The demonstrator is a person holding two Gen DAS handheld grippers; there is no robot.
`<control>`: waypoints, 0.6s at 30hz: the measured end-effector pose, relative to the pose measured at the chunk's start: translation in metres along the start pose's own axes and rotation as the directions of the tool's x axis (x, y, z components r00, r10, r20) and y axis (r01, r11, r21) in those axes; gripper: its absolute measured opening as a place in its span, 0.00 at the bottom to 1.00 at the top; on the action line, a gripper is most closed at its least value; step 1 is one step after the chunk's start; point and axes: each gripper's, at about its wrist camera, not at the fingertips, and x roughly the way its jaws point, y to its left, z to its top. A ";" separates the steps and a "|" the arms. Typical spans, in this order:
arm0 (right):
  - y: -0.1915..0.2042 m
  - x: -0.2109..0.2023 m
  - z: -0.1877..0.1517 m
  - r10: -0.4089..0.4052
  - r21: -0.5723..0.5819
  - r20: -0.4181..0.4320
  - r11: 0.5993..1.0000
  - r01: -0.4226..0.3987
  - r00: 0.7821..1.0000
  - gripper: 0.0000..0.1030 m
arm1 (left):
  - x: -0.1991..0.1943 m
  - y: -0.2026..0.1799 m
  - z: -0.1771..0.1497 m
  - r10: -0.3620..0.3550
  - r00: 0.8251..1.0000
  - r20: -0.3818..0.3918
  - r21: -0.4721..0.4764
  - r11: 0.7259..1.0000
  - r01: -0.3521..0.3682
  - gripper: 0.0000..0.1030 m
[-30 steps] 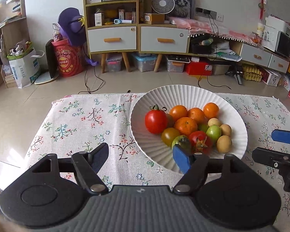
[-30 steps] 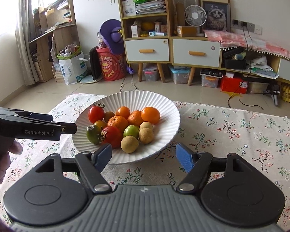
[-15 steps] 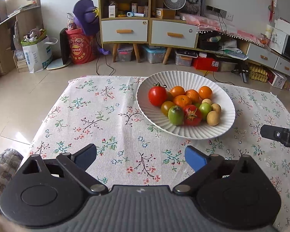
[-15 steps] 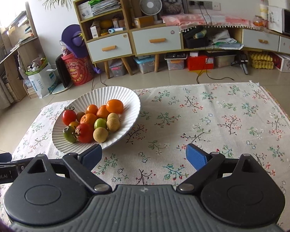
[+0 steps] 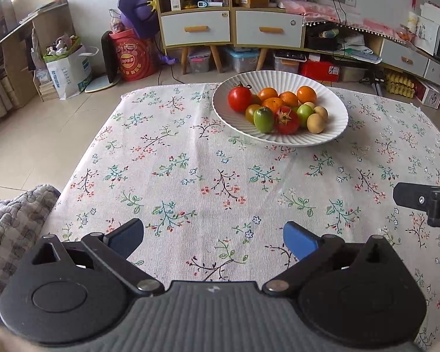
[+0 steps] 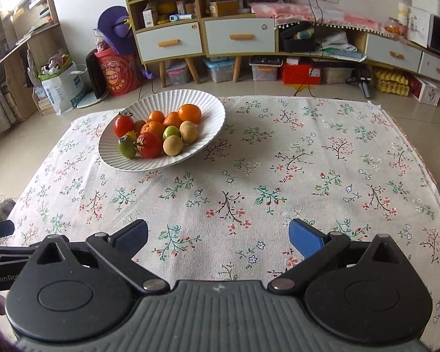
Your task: Organize fruits
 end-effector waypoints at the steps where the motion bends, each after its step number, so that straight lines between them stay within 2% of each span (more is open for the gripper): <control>1: 0.002 0.001 -0.001 -0.006 -0.009 -0.001 1.000 0.006 1.000 0.99 | 0.000 0.002 -0.002 0.000 1.000 -0.009 -0.012 1.000 -0.001 0.97; 6: 0.011 0.010 -0.008 -0.039 -0.043 -0.025 0.998 0.038 0.999 0.99 | 0.001 0.009 -0.006 0.009 0.999 -0.040 -0.064 0.998 -0.012 0.97; 12: 0.030 0.009 -0.015 -0.036 -0.135 -0.014 0.990 0.034 0.999 0.99 | -0.002 0.008 -0.009 0.029 0.999 -0.026 -0.048 0.998 -0.030 0.97; 18: 0.030 0.010 -0.016 -0.038 -0.142 -0.020 0.989 0.035 0.999 0.99 | -0.006 0.004 -0.011 0.033 0.999 -0.011 -0.029 0.999 -0.033 0.97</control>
